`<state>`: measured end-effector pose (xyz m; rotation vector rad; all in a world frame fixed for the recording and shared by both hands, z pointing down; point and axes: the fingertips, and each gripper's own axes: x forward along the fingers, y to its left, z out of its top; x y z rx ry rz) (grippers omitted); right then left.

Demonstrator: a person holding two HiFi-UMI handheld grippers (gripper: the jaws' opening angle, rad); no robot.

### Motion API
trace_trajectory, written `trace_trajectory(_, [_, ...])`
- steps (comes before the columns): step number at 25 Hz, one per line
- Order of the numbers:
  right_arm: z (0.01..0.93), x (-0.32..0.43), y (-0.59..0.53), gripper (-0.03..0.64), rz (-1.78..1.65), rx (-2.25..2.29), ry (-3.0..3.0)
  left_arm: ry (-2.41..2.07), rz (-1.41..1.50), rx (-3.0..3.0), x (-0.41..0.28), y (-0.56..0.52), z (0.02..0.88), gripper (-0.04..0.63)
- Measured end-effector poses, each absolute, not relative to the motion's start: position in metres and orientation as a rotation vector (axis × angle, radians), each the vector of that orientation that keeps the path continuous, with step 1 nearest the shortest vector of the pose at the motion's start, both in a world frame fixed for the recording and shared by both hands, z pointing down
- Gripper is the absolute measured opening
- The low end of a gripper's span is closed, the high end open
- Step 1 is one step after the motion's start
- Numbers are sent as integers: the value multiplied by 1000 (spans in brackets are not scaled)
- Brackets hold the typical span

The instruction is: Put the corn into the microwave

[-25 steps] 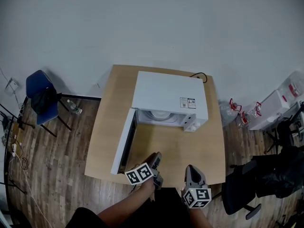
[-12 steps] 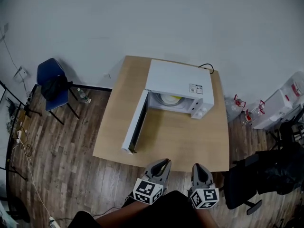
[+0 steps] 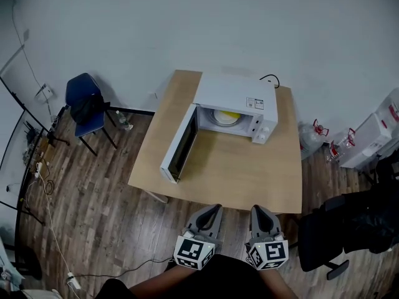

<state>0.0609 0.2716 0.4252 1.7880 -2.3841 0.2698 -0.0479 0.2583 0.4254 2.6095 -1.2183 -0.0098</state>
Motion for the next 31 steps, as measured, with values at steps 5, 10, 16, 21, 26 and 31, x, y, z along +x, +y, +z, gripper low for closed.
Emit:
trace_trajectory(5, [430,67,311,60,236,1754,-2393,-1346,51,2570,-51,290,430,14])
trace_trajectory(10, [434,74,348,60,239,1767,-2408,-1504,84,2534,-54,324,433,14])
trace_trajectory(16, [437,83,391,60,228,1805,-2402,-1500,69,2547,-43,372,436,15])
trace_trajectory(21, [444,88,410,60,223,1804,-2397,-1513,63,2552,-39,386,436,15])
trace_trajectory(26, [437,94,411,60,204,1818,-2387,-1502,53,2540,-32,383,434,15])
trace_trajectory(31, [433,102,409,60,189,1824,-2386,-1480,59,2569,-16,378,430,15])
